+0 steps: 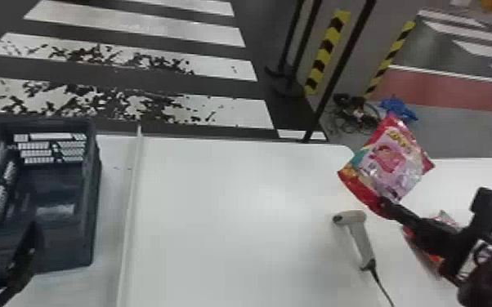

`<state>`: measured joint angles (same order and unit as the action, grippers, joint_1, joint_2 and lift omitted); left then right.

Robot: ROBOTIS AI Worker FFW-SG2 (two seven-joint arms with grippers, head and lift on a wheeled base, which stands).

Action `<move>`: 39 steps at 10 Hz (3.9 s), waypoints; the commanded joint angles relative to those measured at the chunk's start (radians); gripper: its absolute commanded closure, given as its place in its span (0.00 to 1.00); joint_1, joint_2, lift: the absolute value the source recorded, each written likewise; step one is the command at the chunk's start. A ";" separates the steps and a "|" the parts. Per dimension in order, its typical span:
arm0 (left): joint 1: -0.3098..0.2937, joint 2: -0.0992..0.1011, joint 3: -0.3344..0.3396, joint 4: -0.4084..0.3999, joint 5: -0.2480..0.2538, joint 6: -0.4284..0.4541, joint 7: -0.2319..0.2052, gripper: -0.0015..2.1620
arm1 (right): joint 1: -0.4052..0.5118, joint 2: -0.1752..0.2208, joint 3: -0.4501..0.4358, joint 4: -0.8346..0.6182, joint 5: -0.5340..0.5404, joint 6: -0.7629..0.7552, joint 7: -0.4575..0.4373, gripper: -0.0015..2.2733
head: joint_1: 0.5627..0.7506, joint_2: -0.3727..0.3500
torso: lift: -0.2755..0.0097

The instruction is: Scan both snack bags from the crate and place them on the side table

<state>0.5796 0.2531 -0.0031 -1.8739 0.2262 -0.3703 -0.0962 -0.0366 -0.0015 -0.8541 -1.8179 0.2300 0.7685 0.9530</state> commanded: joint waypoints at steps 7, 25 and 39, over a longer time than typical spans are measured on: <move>0.005 0.018 -0.003 0.004 0.016 -0.020 0.000 0.04 | -0.039 0.002 -0.111 0.288 -0.072 -0.275 -0.457 0.99 | 0.70 0.03 | 0.62; 0.005 0.015 -0.008 -0.018 0.007 -0.014 0.006 0.04 | 0.044 0.002 -0.052 0.293 -0.150 -0.683 -0.737 0.02 | 0.70 0.03 | 0.62; -0.004 -0.002 -0.167 -0.082 -0.100 0.121 0.208 0.04 | 0.549 0.002 0.787 -0.024 -0.034 -1.073 -1.088 0.02 | 0.70 0.32 | 0.62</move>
<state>0.5661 0.2506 -0.1693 -1.9501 0.1274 -0.2493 0.1119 0.4966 -0.0016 -0.0785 -1.8415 0.1899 -0.2916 -0.1351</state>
